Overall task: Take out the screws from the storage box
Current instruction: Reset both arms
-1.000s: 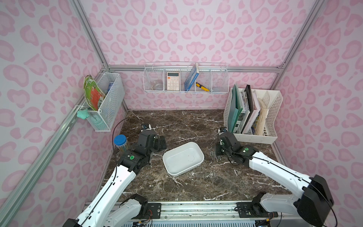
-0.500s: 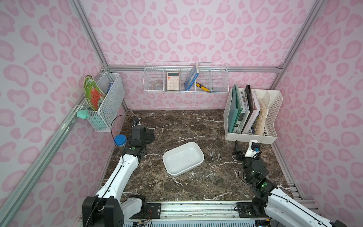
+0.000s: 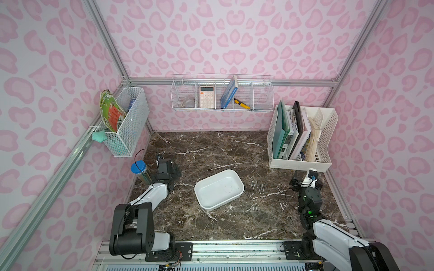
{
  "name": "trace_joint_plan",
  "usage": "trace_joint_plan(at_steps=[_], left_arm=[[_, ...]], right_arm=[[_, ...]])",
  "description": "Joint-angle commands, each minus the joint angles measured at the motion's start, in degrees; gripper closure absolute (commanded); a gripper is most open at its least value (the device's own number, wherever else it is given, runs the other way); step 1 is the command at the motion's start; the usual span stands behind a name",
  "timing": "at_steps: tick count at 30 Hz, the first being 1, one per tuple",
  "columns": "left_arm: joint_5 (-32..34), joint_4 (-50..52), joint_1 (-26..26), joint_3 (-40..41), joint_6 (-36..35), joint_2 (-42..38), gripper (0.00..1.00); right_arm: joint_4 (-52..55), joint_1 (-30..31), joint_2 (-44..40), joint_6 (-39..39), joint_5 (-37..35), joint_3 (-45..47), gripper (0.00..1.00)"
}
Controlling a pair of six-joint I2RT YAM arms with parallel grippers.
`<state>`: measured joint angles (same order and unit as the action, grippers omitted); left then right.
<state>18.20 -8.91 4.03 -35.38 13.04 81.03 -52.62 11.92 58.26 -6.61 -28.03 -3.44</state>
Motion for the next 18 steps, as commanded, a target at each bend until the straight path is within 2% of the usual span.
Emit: trace_joint_plan(at_steps=[1, 5, 10, 12, 18], left_arm=[[-2.72, -5.34, 0.27, 0.62, -1.32, 0.95, 0.02], [-5.2, -12.63, 0.27, 3.61, -3.29, 0.01, 0.02], [-6.26, -19.68, 0.79, 6.65, -5.29, -0.79, 0.02], [-6.65, -22.36, 1.23, 7.52, -5.63, -0.73, 0.02], [-11.25, -41.63, 2.93, 13.12, -5.7, 7.73, 0.02]], right_arm=[[-8.68, -0.62, 5.78, 1.26, 2.61, -0.62, 0.06], [-13.38, -2.51, 12.09, 1.49, 3.6, -1.89, 0.04], [-19.01, -8.28, 16.54, -0.31, 12.77, -2.69, 0.03], [-18.24, -10.59, 17.83, -0.65, 16.36, -4.14, 0.02], [-18.95, -15.01, 21.46, -0.2, 23.93, -5.77, 0.01]])
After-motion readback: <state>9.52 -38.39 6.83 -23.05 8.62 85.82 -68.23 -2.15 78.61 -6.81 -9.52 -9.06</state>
